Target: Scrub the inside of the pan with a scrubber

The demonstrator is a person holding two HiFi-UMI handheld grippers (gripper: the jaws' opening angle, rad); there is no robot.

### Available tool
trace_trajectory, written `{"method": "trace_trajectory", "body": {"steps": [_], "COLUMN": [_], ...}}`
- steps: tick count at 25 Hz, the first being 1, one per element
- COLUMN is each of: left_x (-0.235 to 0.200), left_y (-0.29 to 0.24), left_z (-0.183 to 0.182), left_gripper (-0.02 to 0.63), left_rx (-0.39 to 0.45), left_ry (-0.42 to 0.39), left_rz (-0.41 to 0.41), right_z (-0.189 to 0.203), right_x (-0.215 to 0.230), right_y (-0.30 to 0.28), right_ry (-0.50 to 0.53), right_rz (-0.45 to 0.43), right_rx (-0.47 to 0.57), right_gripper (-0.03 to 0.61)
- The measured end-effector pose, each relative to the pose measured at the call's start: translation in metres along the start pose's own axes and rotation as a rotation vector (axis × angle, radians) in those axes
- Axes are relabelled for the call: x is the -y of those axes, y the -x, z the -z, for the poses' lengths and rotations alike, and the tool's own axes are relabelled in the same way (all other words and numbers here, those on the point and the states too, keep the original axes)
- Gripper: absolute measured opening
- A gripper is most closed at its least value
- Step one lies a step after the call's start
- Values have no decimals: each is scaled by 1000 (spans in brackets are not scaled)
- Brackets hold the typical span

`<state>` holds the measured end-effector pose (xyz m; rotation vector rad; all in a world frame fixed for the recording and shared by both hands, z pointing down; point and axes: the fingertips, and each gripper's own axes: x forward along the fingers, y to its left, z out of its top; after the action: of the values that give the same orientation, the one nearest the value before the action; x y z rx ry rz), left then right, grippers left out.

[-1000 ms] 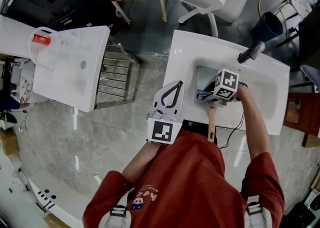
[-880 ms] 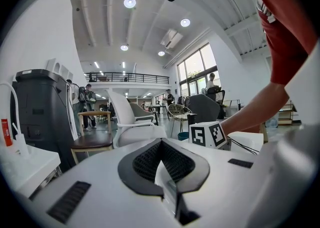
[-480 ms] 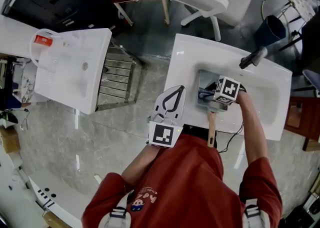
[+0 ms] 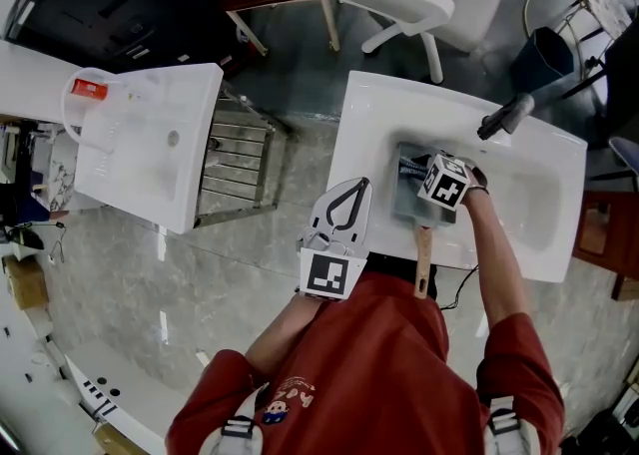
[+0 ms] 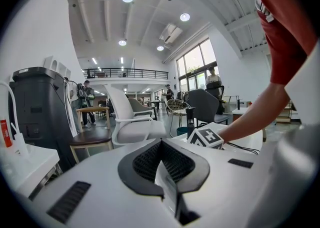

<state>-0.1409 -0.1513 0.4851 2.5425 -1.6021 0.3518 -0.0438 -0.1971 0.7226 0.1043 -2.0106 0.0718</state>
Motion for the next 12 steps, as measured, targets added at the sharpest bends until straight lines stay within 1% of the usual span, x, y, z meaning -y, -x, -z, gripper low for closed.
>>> {"method": "trace_trajectory", "body": {"steps": [3, 5, 12], "left_x": [4, 5, 13], "left_y": [0, 1, 1], "left_z": [0, 0, 2], "left_gripper": [11, 11, 11], "left_rx": [-1, -7, -17], "left_ry": [-8, -8, -18], "left_rz": [7, 8, 21], "right_z": [3, 4, 5], "right_x": [12, 16, 17], "right_y": [-9, -13, -14], "right_ry": [21, 26, 30], "right_rz": [93, 130, 169], "right_rx": [-14, -11, -13], "right_gripper": [152, 149, 149]}}
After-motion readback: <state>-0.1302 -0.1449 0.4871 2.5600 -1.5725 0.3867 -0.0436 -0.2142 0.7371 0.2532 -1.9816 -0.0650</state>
